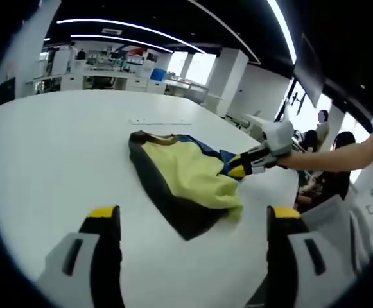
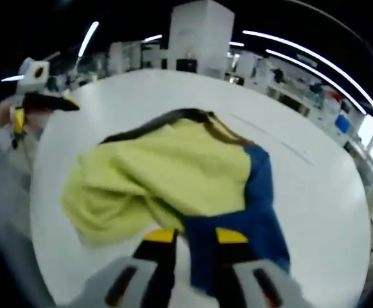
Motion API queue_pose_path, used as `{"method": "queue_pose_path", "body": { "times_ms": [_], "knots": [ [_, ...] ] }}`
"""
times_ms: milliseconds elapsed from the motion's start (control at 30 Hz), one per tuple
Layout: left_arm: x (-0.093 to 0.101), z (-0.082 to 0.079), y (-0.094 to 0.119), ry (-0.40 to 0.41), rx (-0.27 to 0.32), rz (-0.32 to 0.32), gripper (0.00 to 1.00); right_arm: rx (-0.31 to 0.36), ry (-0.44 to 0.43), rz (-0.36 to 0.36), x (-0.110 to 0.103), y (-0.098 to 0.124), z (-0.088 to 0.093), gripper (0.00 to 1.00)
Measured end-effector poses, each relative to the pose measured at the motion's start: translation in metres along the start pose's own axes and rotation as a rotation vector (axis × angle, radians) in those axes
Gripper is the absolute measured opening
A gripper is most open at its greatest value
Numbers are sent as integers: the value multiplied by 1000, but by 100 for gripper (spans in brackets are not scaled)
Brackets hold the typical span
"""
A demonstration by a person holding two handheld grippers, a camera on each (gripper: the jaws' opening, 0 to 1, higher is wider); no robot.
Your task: Fold the garment on the visible template until the final outline fits inside the template.
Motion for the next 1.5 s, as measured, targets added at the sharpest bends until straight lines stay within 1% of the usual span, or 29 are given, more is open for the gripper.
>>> {"method": "queue_pose_path", "body": {
  "times_ms": [100, 200, 300, 467, 600, 667, 733, 833, 900, 967, 1067, 1200, 1300, 1400, 1500],
  "knots": [
    [-3, 1, 2, 13, 8, -10, 92, -1, 1, 11, 2, -4, 2, 11],
    [-3, 0, 1, 15, 12, -13, 92, -4, 3, 17, 3, -6, 2, 9],
    [-4, 1, 1, 15, 11, -13, 92, -10, 8, 26, 4, -7, 3, 4],
    [-4, 1, 1, 19, 12, -12, 91, -8, 4, 35, 6, -6, 4, 0],
    [-4, 1, 1, 19, 11, -11, 91, -8, -14, 32, 7, -5, 5, 0],
    [-5, 2, 1, 19, 9, -11, 91, -5, -14, 32, 9, -3, 4, 0],
    [-5, 2, 1, 21, 10, -12, 91, 10, -34, 25, 10, 1, 1, 0],
    [-4, 2, 1, 19, 9, -10, 91, 45, -61, 15, 14, 12, -6, 0],
    [-4, 2, 0, 19, 8, -9, 91, 57, -56, 20, 16, 20, -9, 0],
    [-3, 2, 0, 16, 4, -6, 91, 71, -56, 30, 24, 29, -13, 0],
    [-3, 3, -1, 14, 1, 0, 91, 90, -80, 51, 40, 45, -18, 0],
    [-2, 3, -3, 11, -1, 2, 91, 102, -116, 78, 62, 63, -17, 0],
    [-1, 4, -4, 15, -2, 6, 91, 90, -116, 120, 84, 75, -11, 0],
    [1, 5, -6, 13, -9, 10, 91, 88, -138, 137, 95, 84, -6, 0],
    [2, 6, -7, 18, -9, 13, 91, 75, -145, 175, 115, 94, 0, 0]
  ]
}}
Point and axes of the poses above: the point that each gripper's makers call its tool centre point, and the gripper's own axes: y roughly backward along the fingers, x roughly to its right, z roughly out of its underside, the point moved 8 cm from there along y, roughly backward along the fingers, and after that the axes turned 15 degrees about -y, right-handed, at the moved point
